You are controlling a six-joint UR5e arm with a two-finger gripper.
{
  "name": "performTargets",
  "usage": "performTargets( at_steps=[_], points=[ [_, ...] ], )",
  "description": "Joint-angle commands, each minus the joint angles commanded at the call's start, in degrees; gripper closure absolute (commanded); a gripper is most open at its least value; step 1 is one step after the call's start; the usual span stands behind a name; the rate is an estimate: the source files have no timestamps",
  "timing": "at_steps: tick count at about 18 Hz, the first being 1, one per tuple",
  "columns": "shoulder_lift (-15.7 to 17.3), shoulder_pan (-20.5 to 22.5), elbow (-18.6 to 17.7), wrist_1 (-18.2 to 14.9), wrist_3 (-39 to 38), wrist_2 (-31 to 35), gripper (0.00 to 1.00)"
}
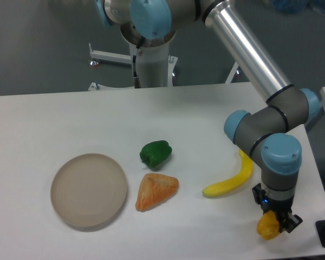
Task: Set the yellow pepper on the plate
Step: 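Lift the held yellow pepper up from beside the banana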
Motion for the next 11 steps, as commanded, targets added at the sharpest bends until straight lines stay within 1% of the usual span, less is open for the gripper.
performTargets(
  at_steps=[3, 6, 8, 11],
  points=[
    [0.4, -0.3, -0.3, -0.1, -0.3, -0.1, 0.45],
    [2.1, -1.6, -1.3, -0.7, -0.4, 0.2, 0.44],
    [4.5, -1.9, -4.5, -0.7, -1.8, 0.4, 0.44],
    [9.2, -2.1, -10.6, -0.9, -3.5, 0.4, 0.44]
  ],
)
